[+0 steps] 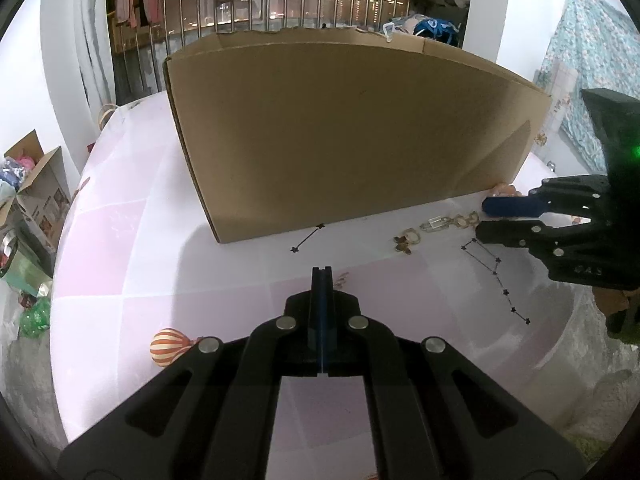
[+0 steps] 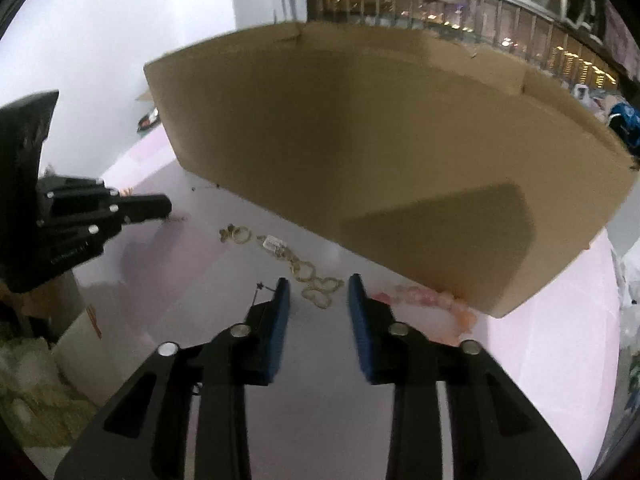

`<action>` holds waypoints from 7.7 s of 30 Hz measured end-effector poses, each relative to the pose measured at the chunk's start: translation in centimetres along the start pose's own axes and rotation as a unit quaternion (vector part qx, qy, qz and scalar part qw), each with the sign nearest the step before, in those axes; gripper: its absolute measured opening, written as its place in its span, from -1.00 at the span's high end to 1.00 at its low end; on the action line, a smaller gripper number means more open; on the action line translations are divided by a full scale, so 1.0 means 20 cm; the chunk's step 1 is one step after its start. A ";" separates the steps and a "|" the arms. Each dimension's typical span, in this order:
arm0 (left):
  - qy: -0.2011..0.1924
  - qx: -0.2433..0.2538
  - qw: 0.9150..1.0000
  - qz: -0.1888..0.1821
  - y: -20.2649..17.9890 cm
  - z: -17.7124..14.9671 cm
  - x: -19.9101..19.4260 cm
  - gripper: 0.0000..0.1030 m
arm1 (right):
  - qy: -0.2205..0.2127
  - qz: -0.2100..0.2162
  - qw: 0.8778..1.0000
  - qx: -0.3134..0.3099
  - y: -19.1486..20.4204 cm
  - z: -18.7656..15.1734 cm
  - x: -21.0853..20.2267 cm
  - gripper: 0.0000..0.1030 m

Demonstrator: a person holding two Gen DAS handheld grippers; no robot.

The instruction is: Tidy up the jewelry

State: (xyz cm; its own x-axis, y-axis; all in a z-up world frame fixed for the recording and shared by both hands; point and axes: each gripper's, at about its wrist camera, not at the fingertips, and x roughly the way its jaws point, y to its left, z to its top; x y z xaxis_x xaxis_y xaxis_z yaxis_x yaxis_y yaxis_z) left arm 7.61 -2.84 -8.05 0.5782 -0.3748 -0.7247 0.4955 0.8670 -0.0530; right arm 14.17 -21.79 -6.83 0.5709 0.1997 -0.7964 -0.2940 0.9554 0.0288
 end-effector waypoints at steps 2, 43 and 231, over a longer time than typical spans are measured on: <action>0.000 0.001 1.000 0.000 0.00 0.00 0.00 1.00 | 0.003 0.004 1.000 -0.008 0.00 0.01 0.00 0.54; -0.007 -0.001 1.000 0.005 0.02 0.01 0.00 1.00 | 0.025 0.006 0.998 0.060 0.02 -0.04 -0.06 0.89; -0.055 -0.037 0.997 -0.041 0.07 0.87 -0.23 0.25 | -0.064 0.052 0.985 0.150 -0.42 0.58 -0.46 0.41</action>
State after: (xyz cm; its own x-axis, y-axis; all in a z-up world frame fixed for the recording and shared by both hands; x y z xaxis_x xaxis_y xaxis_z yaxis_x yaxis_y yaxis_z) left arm 16.98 -5.67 7.17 0.6074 -0.4756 -0.6363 0.4966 0.8525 -0.1631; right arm 20.29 -29.17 7.14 0.6467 0.3083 -0.6977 -0.1282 0.9456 0.2990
